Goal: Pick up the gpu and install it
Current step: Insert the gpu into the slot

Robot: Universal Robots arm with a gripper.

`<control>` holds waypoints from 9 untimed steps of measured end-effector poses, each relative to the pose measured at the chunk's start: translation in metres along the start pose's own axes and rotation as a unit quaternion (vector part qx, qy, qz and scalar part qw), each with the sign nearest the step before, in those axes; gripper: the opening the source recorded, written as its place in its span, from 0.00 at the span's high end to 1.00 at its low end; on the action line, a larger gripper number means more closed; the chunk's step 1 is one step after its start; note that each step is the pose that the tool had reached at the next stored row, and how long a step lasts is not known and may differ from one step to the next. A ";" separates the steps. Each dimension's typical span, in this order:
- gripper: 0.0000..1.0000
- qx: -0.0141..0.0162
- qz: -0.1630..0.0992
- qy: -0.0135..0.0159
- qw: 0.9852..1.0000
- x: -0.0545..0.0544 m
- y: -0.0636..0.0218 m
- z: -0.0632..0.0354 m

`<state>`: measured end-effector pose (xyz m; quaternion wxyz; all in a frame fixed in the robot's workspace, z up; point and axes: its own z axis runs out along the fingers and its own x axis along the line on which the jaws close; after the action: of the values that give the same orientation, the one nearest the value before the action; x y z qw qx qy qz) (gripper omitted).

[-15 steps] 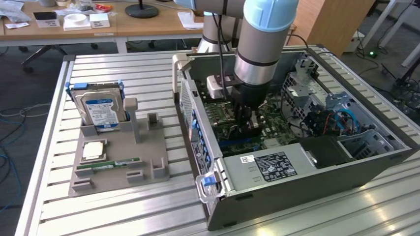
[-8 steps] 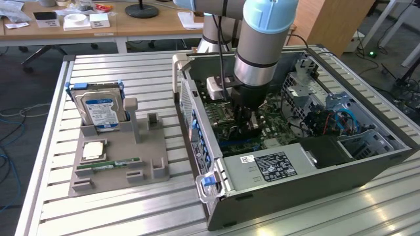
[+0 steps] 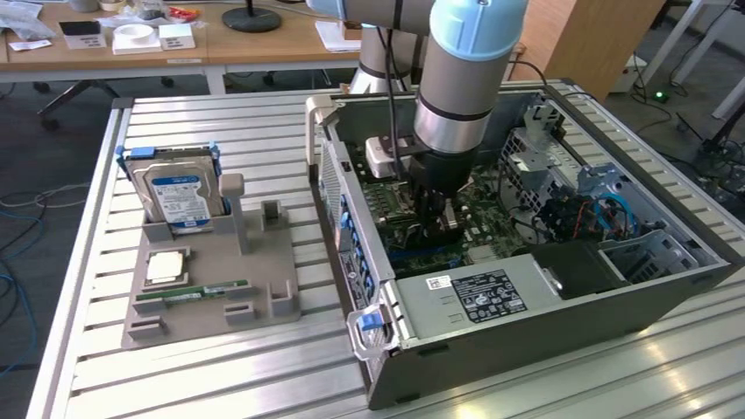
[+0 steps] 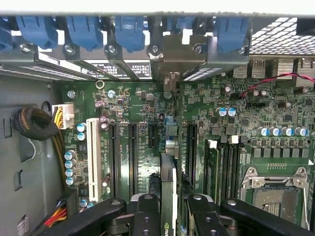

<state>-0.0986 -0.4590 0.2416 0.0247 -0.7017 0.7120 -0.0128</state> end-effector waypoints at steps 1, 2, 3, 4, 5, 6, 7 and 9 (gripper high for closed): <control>0.74 0.000 0.000 0.000 1.000 0.000 0.0004 0.0000; 0.74 0.000 0.000 0.000 1.000 0.000 0.0008 0.0000; 0.74 0.000 0.000 0.000 1.000 0.000 0.0012 0.0000; 0.74 0.001 0.000 0.000 1.000 0.000 0.0015 0.0002; 0.74 0.001 0.000 0.000 1.000 0.000 0.0018 0.0003; 0.74 0.001 0.000 0.000 1.000 0.000 0.0020 0.0004; 0.74 0.001 0.000 0.000 1.000 0.000 0.0021 0.0004; 0.74 0.001 0.000 0.000 1.000 0.000 0.0022 0.0004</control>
<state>-0.1007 -0.4591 0.2411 0.0253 -0.7019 0.7117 -0.0134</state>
